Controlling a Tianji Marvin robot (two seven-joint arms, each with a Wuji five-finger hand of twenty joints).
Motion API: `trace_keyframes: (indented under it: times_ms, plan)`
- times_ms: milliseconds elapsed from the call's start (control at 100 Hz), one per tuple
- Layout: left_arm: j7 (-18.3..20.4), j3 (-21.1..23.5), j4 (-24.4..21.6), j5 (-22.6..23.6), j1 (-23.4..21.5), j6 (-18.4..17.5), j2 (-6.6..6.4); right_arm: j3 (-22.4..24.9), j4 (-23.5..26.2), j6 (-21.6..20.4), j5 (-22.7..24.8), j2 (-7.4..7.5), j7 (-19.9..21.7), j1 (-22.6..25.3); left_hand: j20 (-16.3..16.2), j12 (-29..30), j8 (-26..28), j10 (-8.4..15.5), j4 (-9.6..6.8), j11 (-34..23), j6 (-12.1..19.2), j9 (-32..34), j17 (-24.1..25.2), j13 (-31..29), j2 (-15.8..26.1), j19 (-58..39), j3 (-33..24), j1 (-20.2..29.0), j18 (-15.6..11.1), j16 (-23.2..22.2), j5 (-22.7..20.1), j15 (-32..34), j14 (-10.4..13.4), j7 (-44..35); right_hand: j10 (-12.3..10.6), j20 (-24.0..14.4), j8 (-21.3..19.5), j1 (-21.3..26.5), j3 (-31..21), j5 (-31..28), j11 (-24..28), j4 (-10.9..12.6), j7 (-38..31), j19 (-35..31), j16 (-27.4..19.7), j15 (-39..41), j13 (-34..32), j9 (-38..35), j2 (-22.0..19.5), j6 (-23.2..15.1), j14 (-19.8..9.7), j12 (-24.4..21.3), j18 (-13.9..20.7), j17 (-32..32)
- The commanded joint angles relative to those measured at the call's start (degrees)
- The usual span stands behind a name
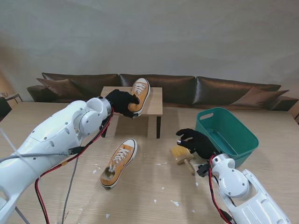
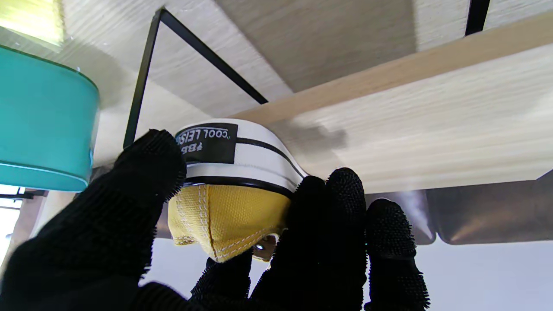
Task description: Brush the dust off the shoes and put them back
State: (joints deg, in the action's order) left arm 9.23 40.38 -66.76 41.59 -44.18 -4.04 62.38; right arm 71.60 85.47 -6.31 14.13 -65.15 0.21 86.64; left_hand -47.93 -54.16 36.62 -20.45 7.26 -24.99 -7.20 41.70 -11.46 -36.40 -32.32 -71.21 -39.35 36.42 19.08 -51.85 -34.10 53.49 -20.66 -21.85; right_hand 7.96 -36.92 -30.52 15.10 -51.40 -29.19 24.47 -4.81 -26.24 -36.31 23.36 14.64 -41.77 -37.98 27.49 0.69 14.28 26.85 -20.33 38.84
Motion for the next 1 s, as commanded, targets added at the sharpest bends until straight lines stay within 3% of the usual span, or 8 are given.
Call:
trace_keyframes:
  times_ms: [0,70,140,520,560,680,880,990]
  plan:
    - [1.77,-1.17,2.13,-0.39,-0.48,0.58,0.99,-0.12,0.08,0.13,-0.3,-0.3,0.72,0.25,-1.02,-3.42,4.34,1.91,-0.44,-2.38,0.57,0.59,-0.78,-1.61,-1.95,-2.9,-2.53,1.29,-0.8,-1.02,-7.44,2.65,1.17,-8.52,0.9,-1.03,0.46,0.8,0.68,0.77,-0.18,1.24,-0.67,1.74,0.41,0.02,-0.94,-1.37,-1.08,0.17,0.03,-0.48,-0.17,-22.24]
    - [0.63,-2.33,3.57,-0.69,0.13,0.69,1.39,-0.08,0.13,0.21,-0.55,-0.33,0.74,0.31,-0.95,-7.87,12.73,2.35,2.44,-6.46,0.34,1.66,-1.81,-2.67,-3.46,-4.37,-0.81,3.31,-0.98,-1.53,-7.27,4.74,1.79,-17.06,0.87,-1.05,0.48,0.86,0.61,0.74,-0.19,1.24,-0.68,1.8,0.42,0.01,-0.89,-1.4,-1.09,0.24,0.11,-0.48,-0.15,-22.29]
    - [-0.12,-3.42,4.76,-1.08,0.64,0.88,1.76,-0.06,0.16,0.24,-0.66,-0.33,0.77,0.35,-0.93,-10.96,18.04,2.95,3.46,-9.84,-0.44,2.54,-2.95,-3.74,-4.8,-5.24,0.12,4.76,-0.96,-1.88,-6.64,6.57,2.38,-25.62,0.89,-1.09,0.49,0.79,0.57,0.67,-0.21,1.23,-0.7,1.82,0.44,0.06,-1.01,-1.4,-1.12,0.3,0.03,-0.48,-0.23,-22.23]
    - [-3.64,-5.91,6.93,0.43,0.57,2.09,2.35,-0.13,0.15,0.31,-1.03,-0.31,1.03,0.4,-1.1,-14.51,26.24,6.34,4.03,-17.9,-3.88,6.98,-9.77,-10.23,-10.0,-9.4,-8.64,8.6,-0.95,-1.98,-9.81,13.68,5.63,-51.64,0.98,-1.25,0.61,0.86,0.3,0.71,-0.23,1.21,-0.61,2.05,0.44,0.0,-0.92,-1.44,-1.1,0.59,0.24,-0.47,-0.22,-22.17]
    - [-4.57,-5.74,7.05,0.72,0.23,2.16,2.43,-0.15,0.17,0.33,-1.06,-0.3,1.09,0.42,-0.12,-21.8,26.5,6.86,3.49,-17.95,-3.59,9.15,-11.09,-11.71,-9.51,-10.48,-10.22,9.89,-0.8,-1.12,-12.68,14.65,5.86,-54.95,1.01,-1.27,0.6,0.84,0.28,0.59,-0.21,1.2,-0.66,2.08,0.43,-0.01,-0.91,-1.48,-1.19,0.63,0.14,-0.46,-0.22,-22.19]
    - [-7.81,-4.6,7.28,2.09,-1.03,1.52,2.51,-0.16,0.27,0.4,-1.07,-0.24,1.34,0.51,2.39,-24.62,28.17,8.56,4.56,-16.89,-5.1,15.78,-15.93,-17.12,-10.32,-13.27,-7.91,15.33,-0.55,0.76,-15.51,15.22,6.64,-57.86,1.08,-1.31,0.57,0.96,0.21,0.22,-0.14,1.22,-0.81,2.13,0.45,0.02,-0.98,-1.67,-1.57,0.73,0.19,-0.45,-0.23,-22.15]
    - [-10.73,-1.64,5.53,5.08,-3.13,0.28,1.95,-0.14,0.51,0.79,-1.29,-0.23,1.53,0.7,8.14,-22.06,28.06,11.38,3.89,-11.26,-6.29,25.11,-23.5,-25.35,-12.84,-12.67,-7.08,18.89,1.82,4.02,-17.32,9.68,6.24,-58.04,1.39,-1.38,0.58,1.16,0.27,-0.25,-0.13,1.2,-0.97,2.28,0.44,0.0,-0.97,-1.83,-2.13,1.09,0.4,-0.45,-0.28,-22.11]
    - [-13.04,-0.27,4.84,6.75,-3.87,-0.64,1.82,-0.12,0.63,1.01,-1.44,-0.2,1.76,0.79,11.15,-21.28,27.68,12.56,3.71,-8.07,-6.6,27.87,-27.29,-28.32,-14.32,-10.82,-7.19,20.05,0.83,5.08,-18.27,5.62,7.63,-57.78,1.44,-1.44,0.63,1.23,0.36,-0.46,-0.14,1.21,-1.02,2.36,0.44,0.01,-1.02,-1.88,-2.43,1.21,0.41,-0.46,-0.34,-22.06]
